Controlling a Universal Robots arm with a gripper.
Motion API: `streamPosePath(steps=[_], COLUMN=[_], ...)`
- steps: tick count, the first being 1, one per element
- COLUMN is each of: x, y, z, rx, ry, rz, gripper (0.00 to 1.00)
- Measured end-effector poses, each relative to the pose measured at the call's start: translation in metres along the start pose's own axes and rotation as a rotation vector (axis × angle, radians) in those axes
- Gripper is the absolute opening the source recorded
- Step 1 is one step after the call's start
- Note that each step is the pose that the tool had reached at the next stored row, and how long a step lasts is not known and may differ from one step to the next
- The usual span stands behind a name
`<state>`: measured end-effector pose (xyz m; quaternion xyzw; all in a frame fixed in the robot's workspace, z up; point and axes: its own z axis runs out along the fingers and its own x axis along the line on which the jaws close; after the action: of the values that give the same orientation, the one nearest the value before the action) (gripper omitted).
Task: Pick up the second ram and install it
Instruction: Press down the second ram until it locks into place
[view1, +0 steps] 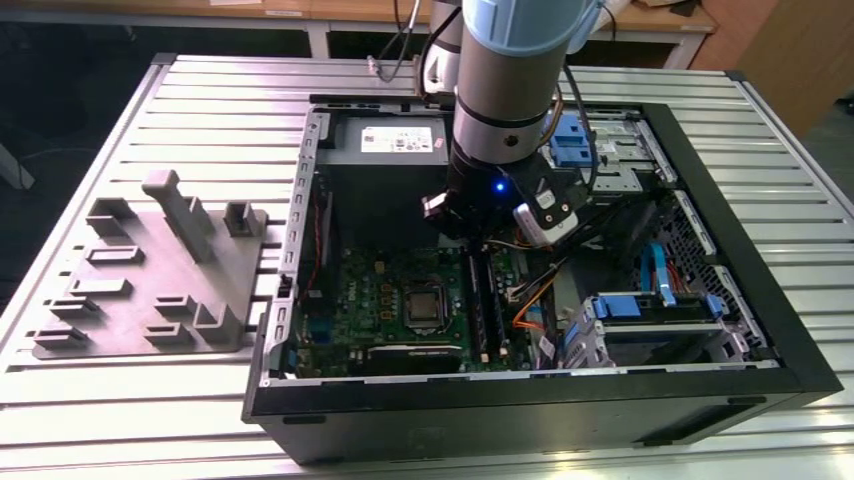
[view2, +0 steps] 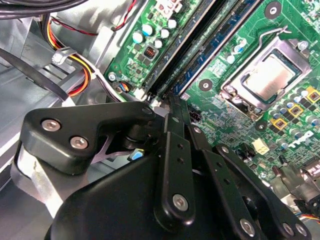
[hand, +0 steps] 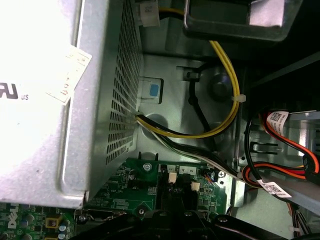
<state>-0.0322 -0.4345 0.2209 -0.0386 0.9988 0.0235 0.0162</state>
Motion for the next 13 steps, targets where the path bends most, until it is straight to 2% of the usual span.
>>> streamPosePath(steps=[13], x=[0.0001], y=[-0.0001], z=[0.0035], rx=[-0.0002], ry=[0.0], rz=[0.0], gripper=[0.1])
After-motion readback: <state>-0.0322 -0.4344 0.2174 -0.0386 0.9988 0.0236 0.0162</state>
